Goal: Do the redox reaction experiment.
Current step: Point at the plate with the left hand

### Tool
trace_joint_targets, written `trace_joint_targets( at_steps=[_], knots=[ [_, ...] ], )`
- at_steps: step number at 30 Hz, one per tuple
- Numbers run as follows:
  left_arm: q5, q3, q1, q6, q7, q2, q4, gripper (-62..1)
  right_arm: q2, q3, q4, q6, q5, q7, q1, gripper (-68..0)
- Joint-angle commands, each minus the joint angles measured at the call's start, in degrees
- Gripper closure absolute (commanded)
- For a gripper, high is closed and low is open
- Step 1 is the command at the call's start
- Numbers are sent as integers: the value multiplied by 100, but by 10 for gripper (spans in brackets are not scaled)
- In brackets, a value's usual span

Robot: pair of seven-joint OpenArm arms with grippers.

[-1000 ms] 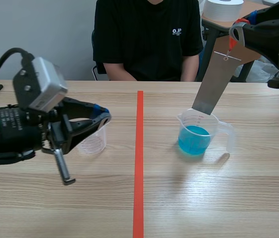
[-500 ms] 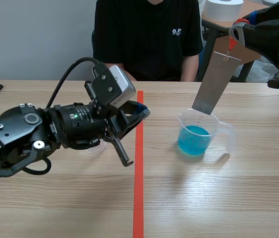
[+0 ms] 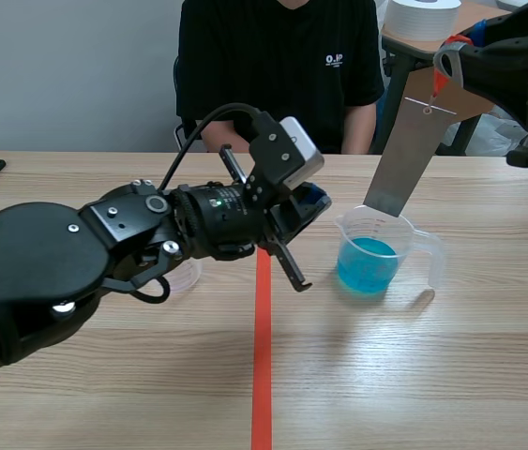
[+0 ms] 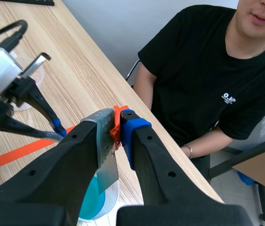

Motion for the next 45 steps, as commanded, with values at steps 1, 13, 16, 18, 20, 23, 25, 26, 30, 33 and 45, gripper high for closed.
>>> trace_joint_targets(
  at_steps=[1,13,16,18,20,23,25,26,30,33,45],
  knots=[
    [55,20,-131,111,-105,188,7,-49,28,42,52,-24,66,63,116,-15],
    [328,103,-358,645,-313,686,-761,-48,28,42,52,-24,66,63,116,-15],
    [334,103,-407,645,-339,765,-887,-48,28,42,52,-24,66,61,116,-15],
    [404,103,-422,645,-350,815,-922,-48,28,42,52,-24,66,63,116,-15],
    [459,105,-422,645,-350,861,-925,-48,28,42,52,-24,66,63,116,-15],
    [564,105,-420,645,-319,927,-944,-48,28,42,52,-24,66,63,116,-15],
    [564,105,-420,645,-304,953,-944,-48,28,42,52,-24,66,63,116,-15],
    [564,105,-420,645,-299,955,-944,-48,28,42,52,-24,66,63,116,-15],
    [564,105,-417,651,-299,955,-944,-48,28,42,52,-24,66,63,116,-15],
    [577,105,-417,750,-264,953,-944,-48,28,42,52,-24,66,63,116,-15],
    [577,105,-417,750,-264,953,-946,-48,28,42,52,-24,66,63,116,-15]
  ],
)
